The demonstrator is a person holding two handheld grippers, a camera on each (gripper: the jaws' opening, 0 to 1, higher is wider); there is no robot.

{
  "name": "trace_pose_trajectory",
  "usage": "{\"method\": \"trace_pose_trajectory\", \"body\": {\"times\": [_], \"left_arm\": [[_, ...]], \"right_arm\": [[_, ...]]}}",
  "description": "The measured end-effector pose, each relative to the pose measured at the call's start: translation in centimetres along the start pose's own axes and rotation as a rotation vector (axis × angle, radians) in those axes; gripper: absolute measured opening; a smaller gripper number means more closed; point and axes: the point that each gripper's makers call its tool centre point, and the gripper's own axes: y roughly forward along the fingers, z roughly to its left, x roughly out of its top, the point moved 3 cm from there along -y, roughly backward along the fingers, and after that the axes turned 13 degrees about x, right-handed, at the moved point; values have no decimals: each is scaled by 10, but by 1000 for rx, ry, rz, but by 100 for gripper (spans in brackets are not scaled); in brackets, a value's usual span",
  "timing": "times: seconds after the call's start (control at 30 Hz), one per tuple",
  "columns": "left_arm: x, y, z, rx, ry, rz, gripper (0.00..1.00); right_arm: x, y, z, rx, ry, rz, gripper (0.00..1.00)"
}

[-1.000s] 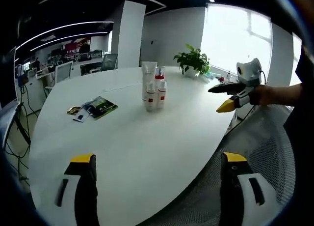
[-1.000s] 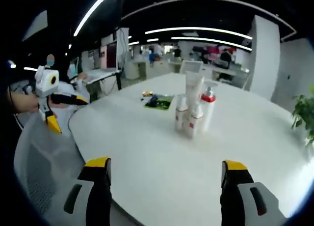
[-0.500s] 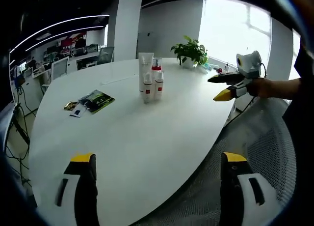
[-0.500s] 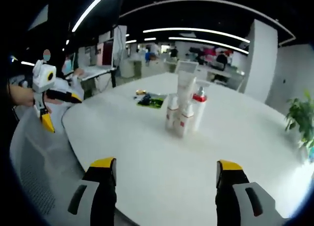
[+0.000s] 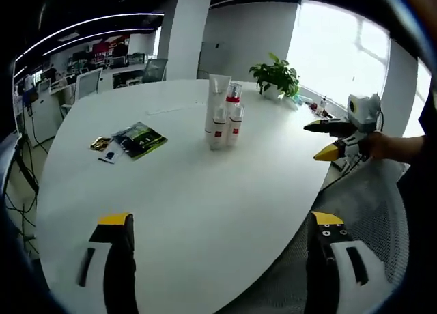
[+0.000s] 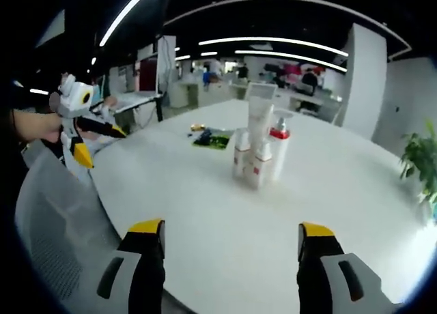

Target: Arrange the skincare products in the storage area until every visible bottle or jar stands upright without overlapping.

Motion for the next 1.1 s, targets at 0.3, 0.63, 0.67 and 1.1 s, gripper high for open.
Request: {"method": "trace_pose_trajectory", "body": {"times": [0.3, 0.63, 0.67, 1.1], "left_arm": [[17, 27, 12, -11, -102, 12, 92], [24, 49, 30, -4, -160, 67, 87], [25, 50, 31, -3, -163, 68, 86], [23, 82, 47, -3, -183, 128, 74]], "right_arm": [[-6, 1, -2, 2, 12, 26, 81], [-9, 3, -1, 7, 10, 53, 78], [-9, 4, -1, 9, 7, 58, 78], [-18, 7, 0, 25, 31, 104, 77]]}}
